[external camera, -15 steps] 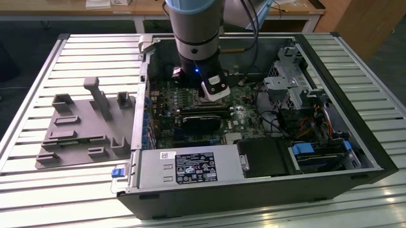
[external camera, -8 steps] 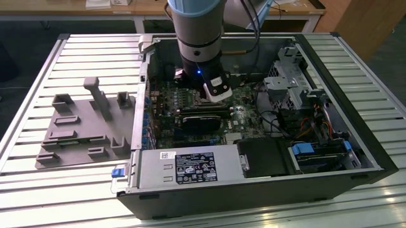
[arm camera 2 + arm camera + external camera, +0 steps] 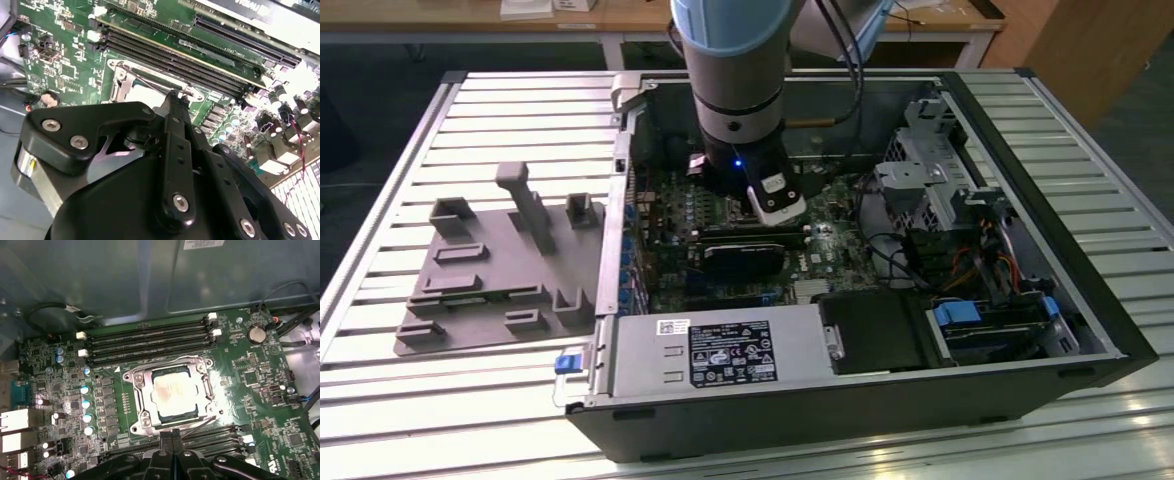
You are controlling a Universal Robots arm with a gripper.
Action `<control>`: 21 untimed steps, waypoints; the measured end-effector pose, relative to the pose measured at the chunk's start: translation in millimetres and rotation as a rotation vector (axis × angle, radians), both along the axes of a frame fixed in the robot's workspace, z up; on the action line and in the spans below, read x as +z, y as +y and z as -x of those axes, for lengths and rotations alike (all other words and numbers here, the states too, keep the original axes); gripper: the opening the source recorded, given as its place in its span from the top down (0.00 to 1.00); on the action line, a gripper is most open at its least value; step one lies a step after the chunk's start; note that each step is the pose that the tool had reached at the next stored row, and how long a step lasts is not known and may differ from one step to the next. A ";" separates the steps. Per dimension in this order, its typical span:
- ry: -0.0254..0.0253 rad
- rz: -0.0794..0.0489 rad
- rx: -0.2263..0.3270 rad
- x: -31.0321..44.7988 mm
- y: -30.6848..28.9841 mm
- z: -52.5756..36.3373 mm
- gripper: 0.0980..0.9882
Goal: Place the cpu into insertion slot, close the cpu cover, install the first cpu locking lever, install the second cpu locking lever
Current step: 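Install the second cpu locking lever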
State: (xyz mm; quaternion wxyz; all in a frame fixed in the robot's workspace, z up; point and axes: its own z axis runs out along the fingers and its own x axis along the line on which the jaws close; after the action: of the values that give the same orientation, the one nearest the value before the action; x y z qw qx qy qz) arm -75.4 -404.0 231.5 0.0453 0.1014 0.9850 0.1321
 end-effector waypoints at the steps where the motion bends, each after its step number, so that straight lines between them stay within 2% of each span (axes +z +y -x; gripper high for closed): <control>1: 0.0010 0.000 0.000 -1.4 0.0 0.2 1.00; 8: 0.0071 0.000 0.000 -10.3 -1.3 3.1 1.00; 17: 0.0113 0.000 0.000 -22.3 -3.2 9.0 1.00; 21: 0.0116 -0.004 0.000 -23.8 -5.7 9.5 1.00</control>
State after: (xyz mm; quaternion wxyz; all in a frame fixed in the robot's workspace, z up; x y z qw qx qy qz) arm -84.9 -409.7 207.7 0.0393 0.1022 0.9850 0.1336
